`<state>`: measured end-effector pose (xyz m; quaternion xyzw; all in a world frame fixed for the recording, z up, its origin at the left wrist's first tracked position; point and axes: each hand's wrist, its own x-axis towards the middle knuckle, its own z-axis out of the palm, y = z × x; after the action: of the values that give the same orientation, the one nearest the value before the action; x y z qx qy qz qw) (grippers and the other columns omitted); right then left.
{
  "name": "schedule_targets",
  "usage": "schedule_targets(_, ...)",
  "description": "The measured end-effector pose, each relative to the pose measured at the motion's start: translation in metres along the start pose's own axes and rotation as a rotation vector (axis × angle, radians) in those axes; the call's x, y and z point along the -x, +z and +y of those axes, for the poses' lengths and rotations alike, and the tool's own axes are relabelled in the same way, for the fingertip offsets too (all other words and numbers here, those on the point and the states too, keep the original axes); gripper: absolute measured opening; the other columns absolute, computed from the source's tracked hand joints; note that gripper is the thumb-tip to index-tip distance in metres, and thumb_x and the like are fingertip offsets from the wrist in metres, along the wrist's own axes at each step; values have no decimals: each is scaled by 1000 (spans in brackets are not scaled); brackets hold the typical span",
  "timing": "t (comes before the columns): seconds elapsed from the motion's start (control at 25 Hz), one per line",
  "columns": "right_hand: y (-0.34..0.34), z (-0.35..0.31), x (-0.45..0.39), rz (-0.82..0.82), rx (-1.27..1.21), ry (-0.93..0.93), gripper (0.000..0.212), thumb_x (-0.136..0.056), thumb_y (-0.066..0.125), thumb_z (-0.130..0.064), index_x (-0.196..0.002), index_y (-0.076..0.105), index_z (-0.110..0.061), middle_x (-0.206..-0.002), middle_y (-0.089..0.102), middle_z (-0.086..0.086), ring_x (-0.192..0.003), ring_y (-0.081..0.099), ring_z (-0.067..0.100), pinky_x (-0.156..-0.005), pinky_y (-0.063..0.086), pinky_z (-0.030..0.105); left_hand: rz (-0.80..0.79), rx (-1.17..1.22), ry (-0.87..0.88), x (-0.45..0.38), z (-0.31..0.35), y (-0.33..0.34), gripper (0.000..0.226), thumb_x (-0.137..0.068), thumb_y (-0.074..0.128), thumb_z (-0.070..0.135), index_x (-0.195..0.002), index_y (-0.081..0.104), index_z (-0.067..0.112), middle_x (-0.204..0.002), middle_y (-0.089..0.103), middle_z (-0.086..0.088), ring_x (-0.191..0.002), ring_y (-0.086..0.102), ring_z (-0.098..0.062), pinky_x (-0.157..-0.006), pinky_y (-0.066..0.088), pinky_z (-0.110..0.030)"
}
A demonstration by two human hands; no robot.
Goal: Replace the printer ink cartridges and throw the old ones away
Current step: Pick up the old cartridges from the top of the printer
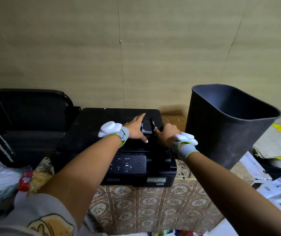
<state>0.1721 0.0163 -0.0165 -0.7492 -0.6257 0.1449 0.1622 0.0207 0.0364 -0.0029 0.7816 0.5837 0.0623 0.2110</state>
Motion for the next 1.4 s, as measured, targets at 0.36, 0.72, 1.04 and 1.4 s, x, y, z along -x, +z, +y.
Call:
schedule_targets(0.36,13,-4,-7,37,12,-67,38,-74,45,-44,-82,61,-10,-95,68,21,-85,63,41,-63,40,32,43,48,-25,-3,-2,3,114,-68,82,25,-152,6,18,-158,13,-11,-145,25,-27,-116,30,-43)
schedule_targets(0.72,-58,11,-18,218,81,-115,44,-83,45,-46,-88,65,-7,-97,69,22,-89,64,40,-65,38,31,295,417,63,-9,39,-26,105,-56,88,4,-144,31,9,-144,43,-13,-128,49,-26,-107,41,-31)
schedule_targets(1.04,-191,69,-11,539,125,36,55,-90,34,-48,-102,59,0,-108,62,32,-99,58,46,-74,39,39,320,397,311,-53,165,-60,103,-57,87,8,-144,30,9,-142,43,-12,-127,49,-26,-105,43,-31)
schedule_targets(1.4,-199,141,-19,418,234,211,35,-81,44,-30,-97,62,-5,-108,65,24,-100,59,42,-76,39,37,280,357,419,-78,248,-36,102,-60,86,13,-144,28,8,-145,38,-13,-131,45,-28,-108,40,-34)
